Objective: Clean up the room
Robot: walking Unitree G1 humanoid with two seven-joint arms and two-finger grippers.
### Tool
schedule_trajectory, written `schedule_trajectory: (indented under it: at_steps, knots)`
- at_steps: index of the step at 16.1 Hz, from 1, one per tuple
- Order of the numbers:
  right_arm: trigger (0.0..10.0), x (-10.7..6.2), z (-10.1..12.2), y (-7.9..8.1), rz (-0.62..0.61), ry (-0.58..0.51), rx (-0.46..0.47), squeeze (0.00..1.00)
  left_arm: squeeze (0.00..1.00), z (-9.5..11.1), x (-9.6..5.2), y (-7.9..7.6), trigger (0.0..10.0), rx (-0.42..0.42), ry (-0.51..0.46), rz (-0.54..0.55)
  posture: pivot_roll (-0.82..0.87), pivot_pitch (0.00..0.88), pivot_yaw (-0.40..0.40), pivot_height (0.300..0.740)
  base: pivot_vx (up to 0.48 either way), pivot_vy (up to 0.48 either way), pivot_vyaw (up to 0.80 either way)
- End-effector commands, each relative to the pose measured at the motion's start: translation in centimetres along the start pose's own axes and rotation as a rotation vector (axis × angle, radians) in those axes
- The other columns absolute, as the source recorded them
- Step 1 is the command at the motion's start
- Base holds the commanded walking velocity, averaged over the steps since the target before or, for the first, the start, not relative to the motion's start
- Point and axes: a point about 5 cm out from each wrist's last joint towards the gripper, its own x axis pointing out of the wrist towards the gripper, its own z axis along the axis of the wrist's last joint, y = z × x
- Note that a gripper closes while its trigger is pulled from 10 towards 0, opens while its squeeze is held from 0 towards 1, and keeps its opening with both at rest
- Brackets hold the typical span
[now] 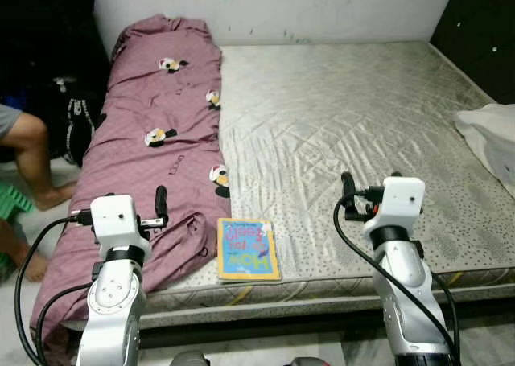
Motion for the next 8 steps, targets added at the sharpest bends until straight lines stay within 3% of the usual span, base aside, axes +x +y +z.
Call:
schedule_trajectory:
  at_steps: [1, 3, 8]
  knots:
    - [10.0, -0.1, 0.5, 0.5, 0.021, -0.011, 0.008, 0.00, 0.00, 0.6, 0.2, -0.8, 10.0, -0.008, -0.028, -0.037, -0.05, 0.000, -0.002, 0.740, 0.000, 0.000, 0.00]
    - [10.0, -0.6, 0.2, 1.5, 0.066, -0.002, 0.013, 0.00, 0.00, 1.0, 0.7, -1.2, 10.0, -0.010, -0.032, -0.063, -0.04, 0.000, -0.004, 0.740, 0.000, 0.000, 0.00]
    - [10.0, -0.8, -0.2, 1.6, 0.066, 0.036, 0.041, 0.00, 0.00, 0.6, 0.3, -1.0, 10.0, -0.013, -0.018, -0.060, -0.04, 0.000, -0.015, 0.740, 0.000, 0.000, 0.00]
